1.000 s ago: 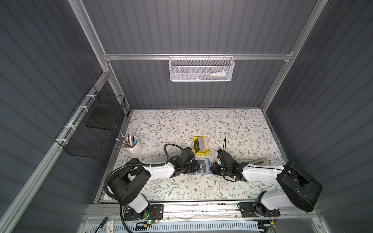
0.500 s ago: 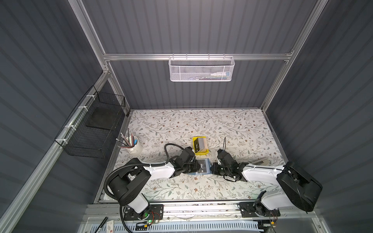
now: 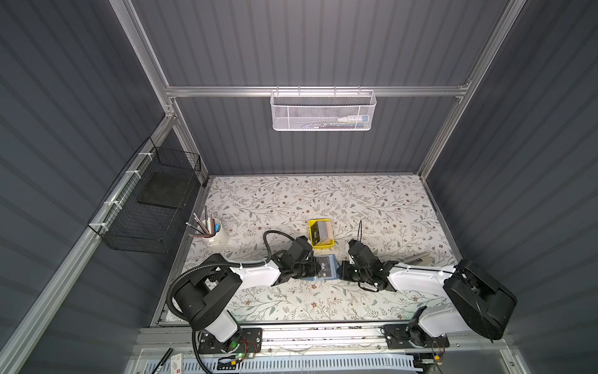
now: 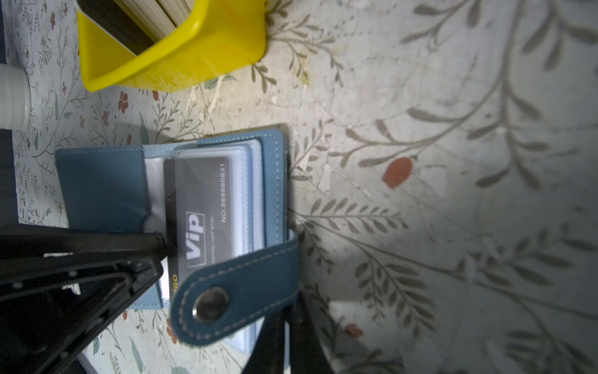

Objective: Insert credit cards into a card holder
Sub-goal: Insert the credit card into the card slot.

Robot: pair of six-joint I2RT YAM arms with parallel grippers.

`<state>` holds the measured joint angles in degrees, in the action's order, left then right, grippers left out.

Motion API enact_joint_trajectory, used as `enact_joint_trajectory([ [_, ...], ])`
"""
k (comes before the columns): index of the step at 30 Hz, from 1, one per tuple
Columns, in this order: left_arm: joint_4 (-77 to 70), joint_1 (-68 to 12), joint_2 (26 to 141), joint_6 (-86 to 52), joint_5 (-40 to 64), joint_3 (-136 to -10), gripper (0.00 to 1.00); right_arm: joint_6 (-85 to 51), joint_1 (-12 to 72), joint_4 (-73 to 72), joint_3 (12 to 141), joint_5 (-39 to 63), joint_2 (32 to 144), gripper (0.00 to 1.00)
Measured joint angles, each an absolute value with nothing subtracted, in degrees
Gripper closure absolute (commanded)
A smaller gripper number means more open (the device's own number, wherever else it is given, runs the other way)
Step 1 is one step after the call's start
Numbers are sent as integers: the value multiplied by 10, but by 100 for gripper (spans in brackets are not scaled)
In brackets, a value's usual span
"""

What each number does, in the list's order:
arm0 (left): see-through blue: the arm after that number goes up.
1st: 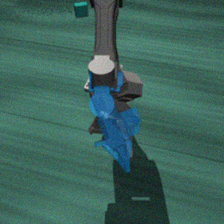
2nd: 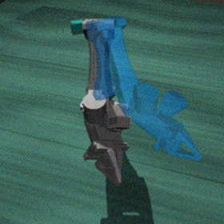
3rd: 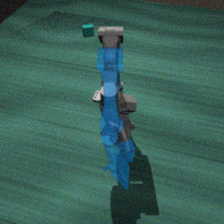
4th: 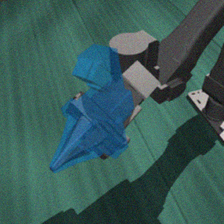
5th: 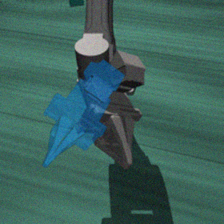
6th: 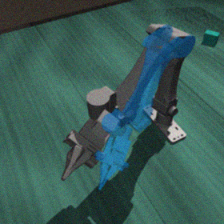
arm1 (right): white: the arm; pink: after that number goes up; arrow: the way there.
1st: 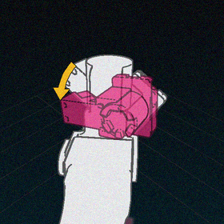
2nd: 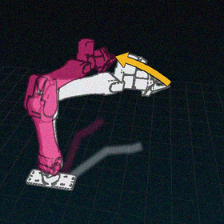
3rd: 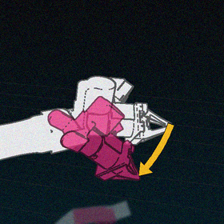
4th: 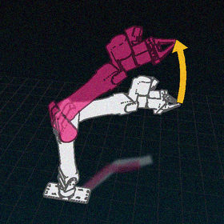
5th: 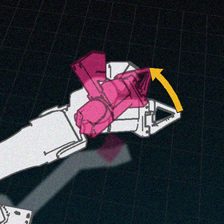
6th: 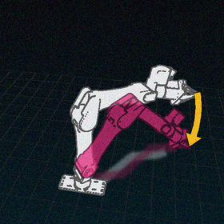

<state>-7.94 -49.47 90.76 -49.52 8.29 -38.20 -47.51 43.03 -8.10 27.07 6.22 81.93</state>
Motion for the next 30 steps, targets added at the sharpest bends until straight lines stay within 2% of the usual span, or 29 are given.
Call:
enact_joint_trajectory([
  [17, -99, -496, 923, -498, 90, -382, 82, -475, 432, -81, 271, 60, 819, 90],
  [30, -103, -499, 923, -495, 90, -382, 80, -475, 432, -81, 271, 59, 819, 90],
])
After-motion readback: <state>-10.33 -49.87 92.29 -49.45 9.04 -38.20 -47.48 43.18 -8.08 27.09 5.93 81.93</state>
